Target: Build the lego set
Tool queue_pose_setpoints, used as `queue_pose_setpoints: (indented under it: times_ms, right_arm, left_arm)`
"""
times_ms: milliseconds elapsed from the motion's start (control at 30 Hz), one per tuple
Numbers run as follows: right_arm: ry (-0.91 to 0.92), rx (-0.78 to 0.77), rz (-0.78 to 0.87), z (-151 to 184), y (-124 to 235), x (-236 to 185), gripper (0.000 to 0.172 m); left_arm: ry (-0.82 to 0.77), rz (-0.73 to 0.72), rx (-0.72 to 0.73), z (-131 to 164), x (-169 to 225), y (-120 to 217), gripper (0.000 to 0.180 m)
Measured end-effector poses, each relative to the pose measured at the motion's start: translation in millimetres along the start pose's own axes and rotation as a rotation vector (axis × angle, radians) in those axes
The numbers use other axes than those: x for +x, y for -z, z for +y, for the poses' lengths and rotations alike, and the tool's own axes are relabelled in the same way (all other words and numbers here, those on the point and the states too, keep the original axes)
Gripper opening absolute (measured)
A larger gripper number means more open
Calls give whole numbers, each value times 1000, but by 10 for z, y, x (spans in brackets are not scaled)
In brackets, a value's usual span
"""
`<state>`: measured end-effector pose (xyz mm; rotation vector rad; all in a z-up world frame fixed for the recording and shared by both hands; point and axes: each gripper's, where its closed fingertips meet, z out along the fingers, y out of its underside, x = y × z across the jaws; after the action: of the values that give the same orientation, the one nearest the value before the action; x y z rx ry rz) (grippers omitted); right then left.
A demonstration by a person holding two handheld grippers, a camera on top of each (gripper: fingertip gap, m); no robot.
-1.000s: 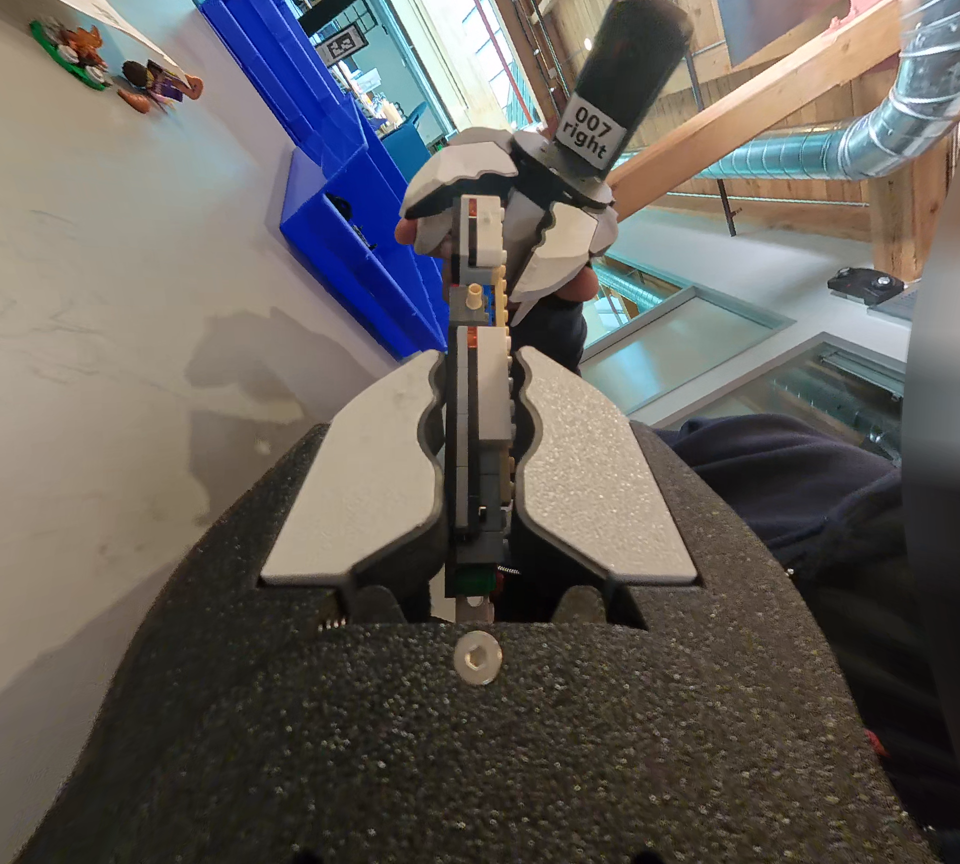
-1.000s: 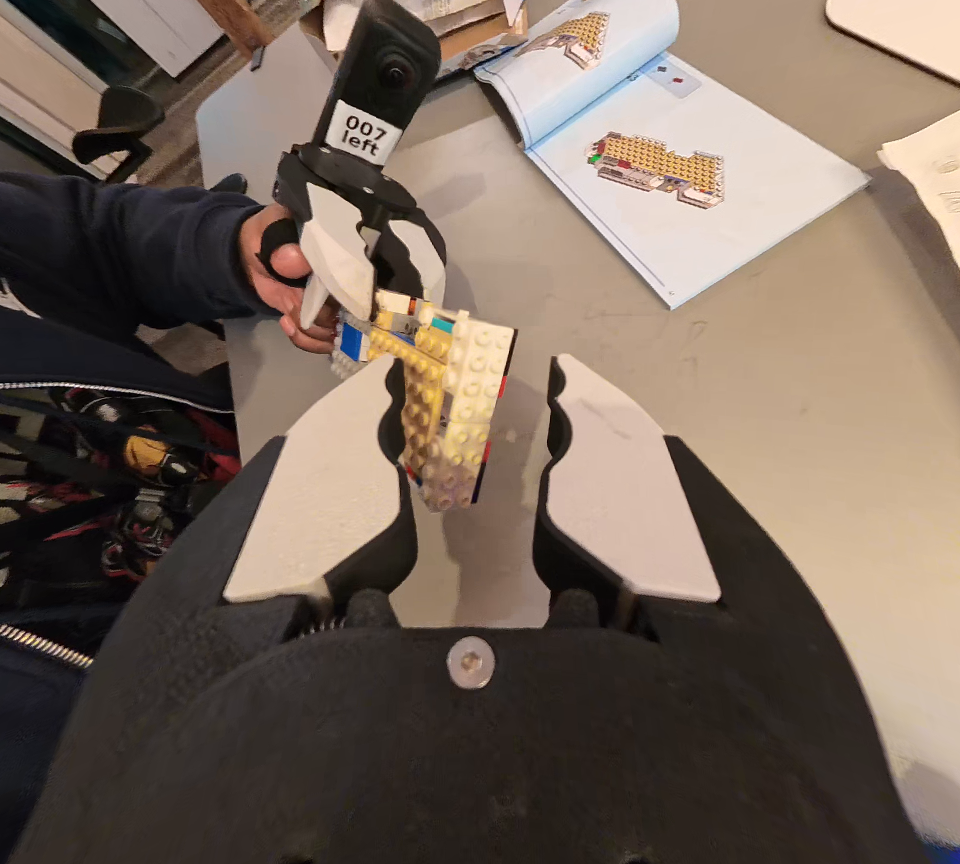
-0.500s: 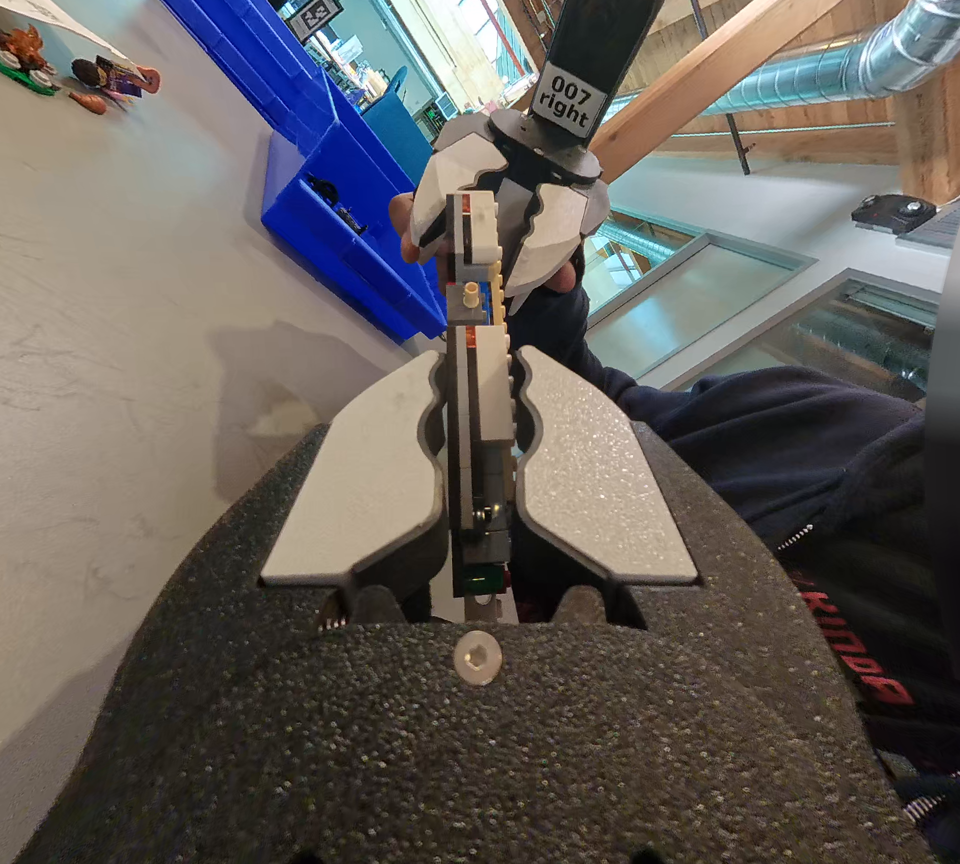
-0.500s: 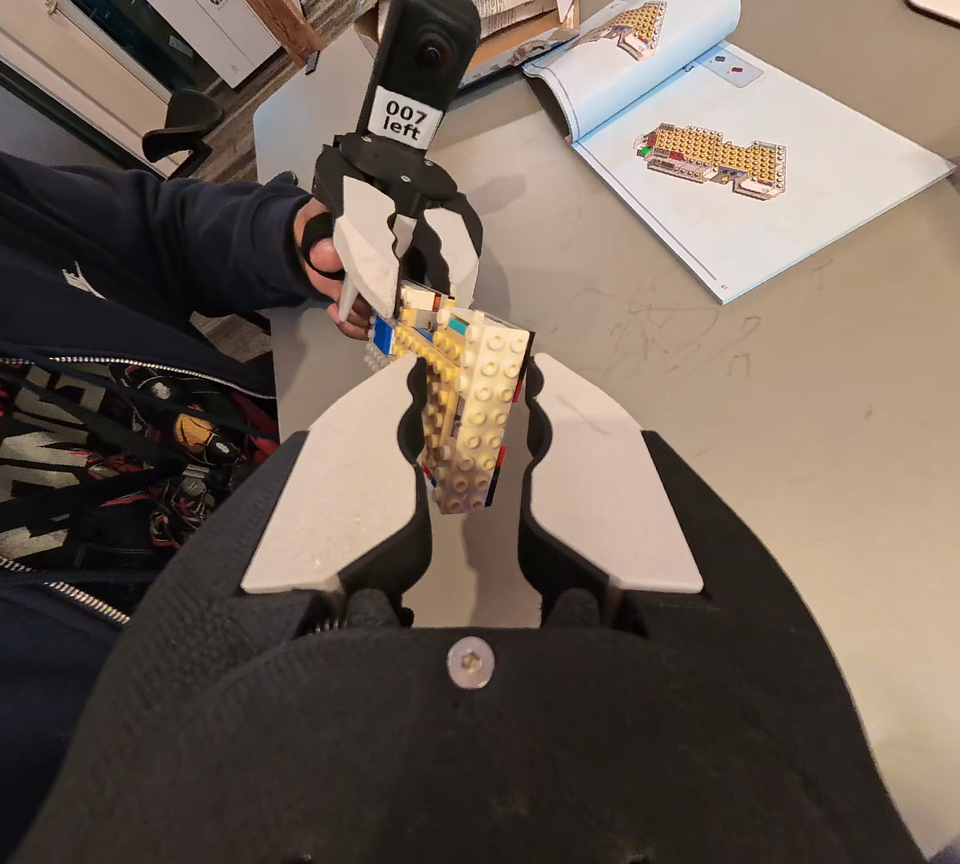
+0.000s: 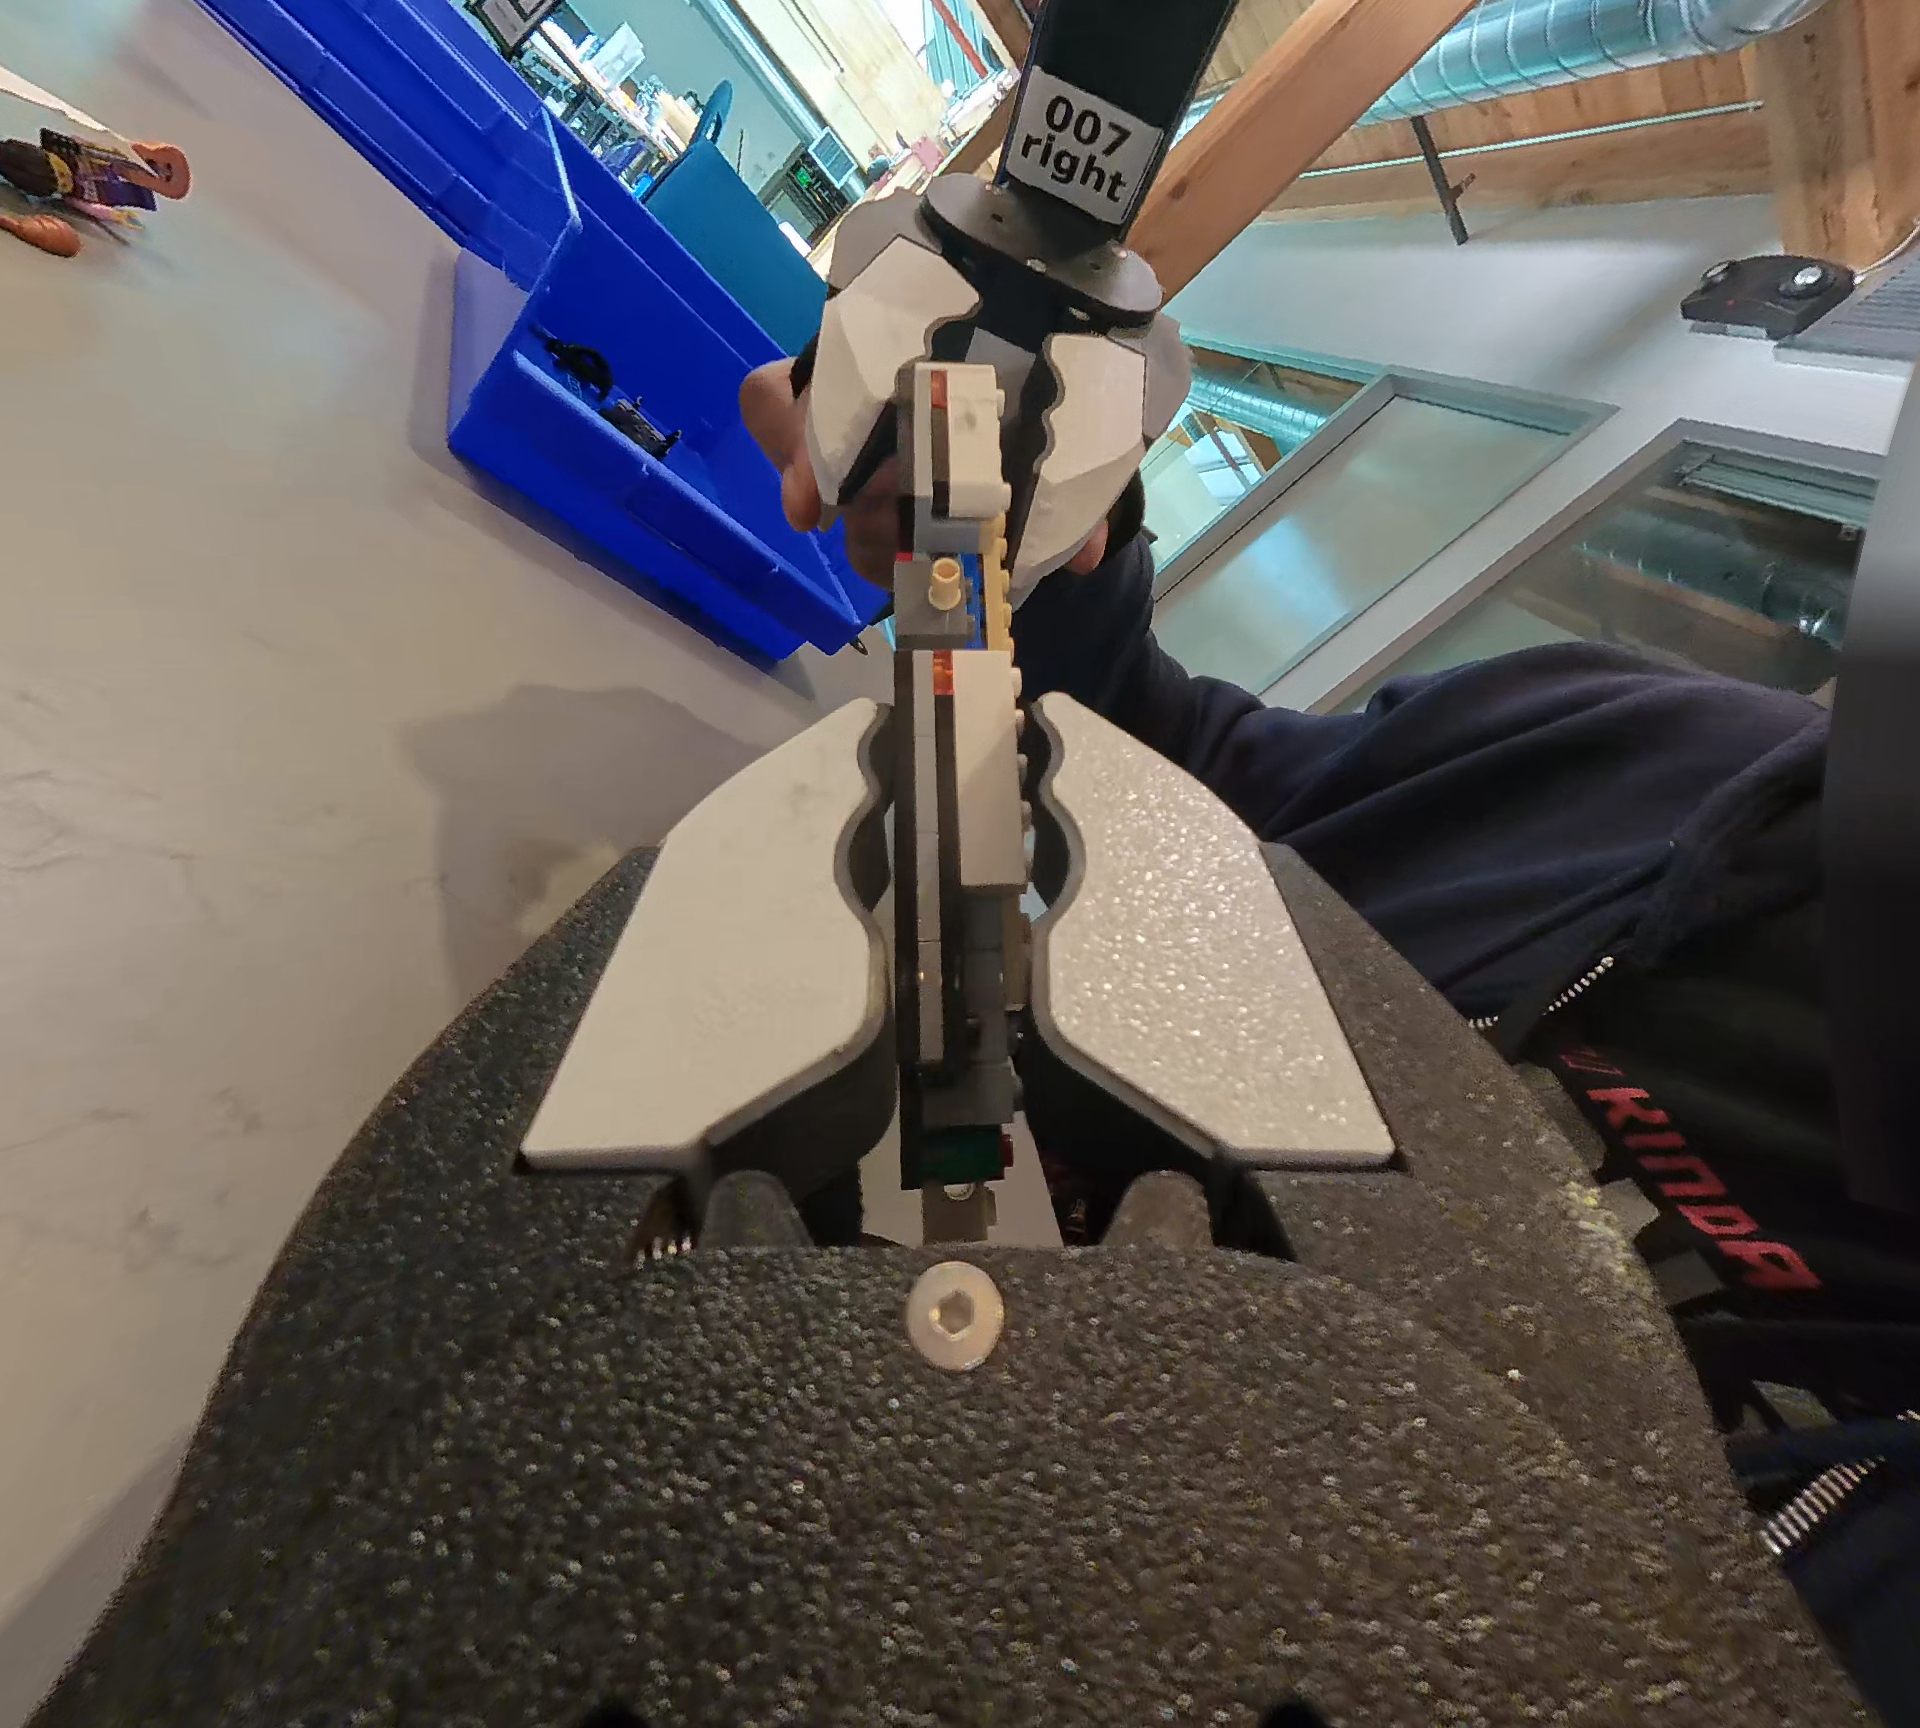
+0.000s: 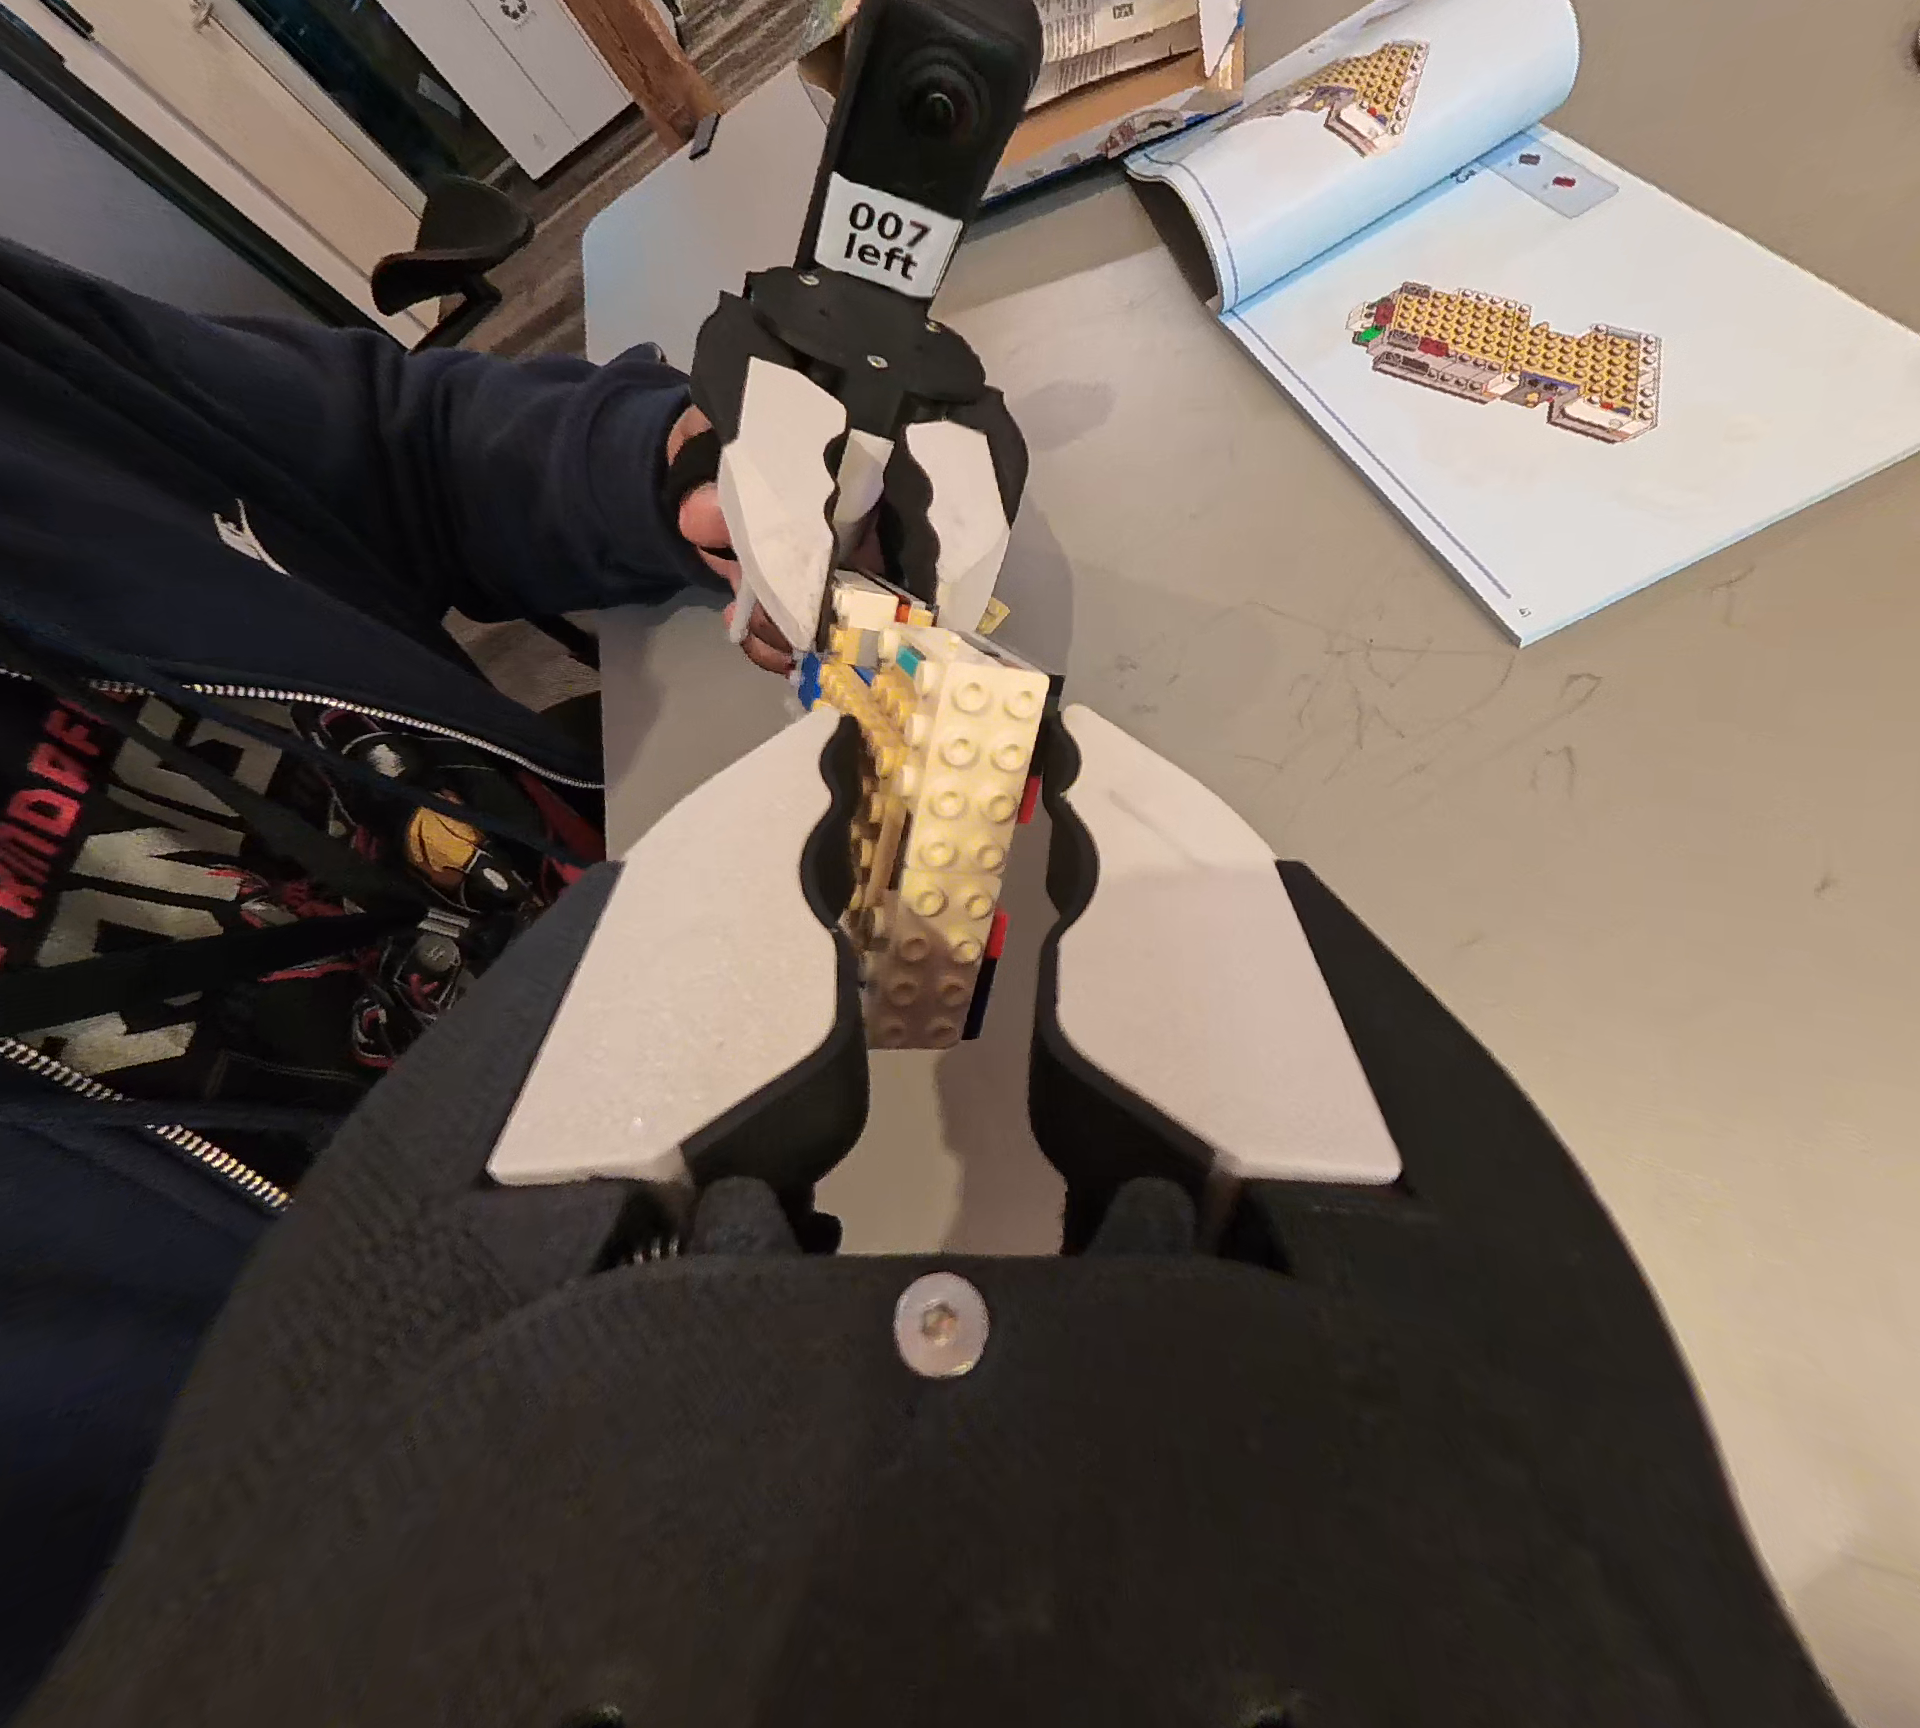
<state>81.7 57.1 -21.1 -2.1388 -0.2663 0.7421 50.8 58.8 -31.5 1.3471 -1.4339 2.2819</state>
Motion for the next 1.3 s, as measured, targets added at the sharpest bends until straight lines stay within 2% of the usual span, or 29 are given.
queue_pose_setpoints:
  times_ms: [400, 733, 833, 967, 1033, 1300]
  right_arm:
    - [88, -6, 23, -39, 27, -127, 32]
    - [195, -71, 73, -54, -5, -251, 29]
    - [242, -103, 88, -62, -24, -301, 27]
    - [292, -132, 96, -88, -57, -367, 26]
    - [312, -153, 93, -73, -87, -382, 26]
    - [322, -194, 88, -15, -189, -322, 25]
  left_arm:
    - [-58, 34, -42, 45, 93, -11, 23]
    - [-110, 37, -106, 98, 127, 1, 26]
    - [-166, 17, -134, 110, 148, 11, 29]
    - [-317, -60, -176, 97, 163, 24, 44]
    - [-348, -73, -191, 102, 213, 8, 44]
    - [-548, -230, -304, 217, 5, -22, 44]
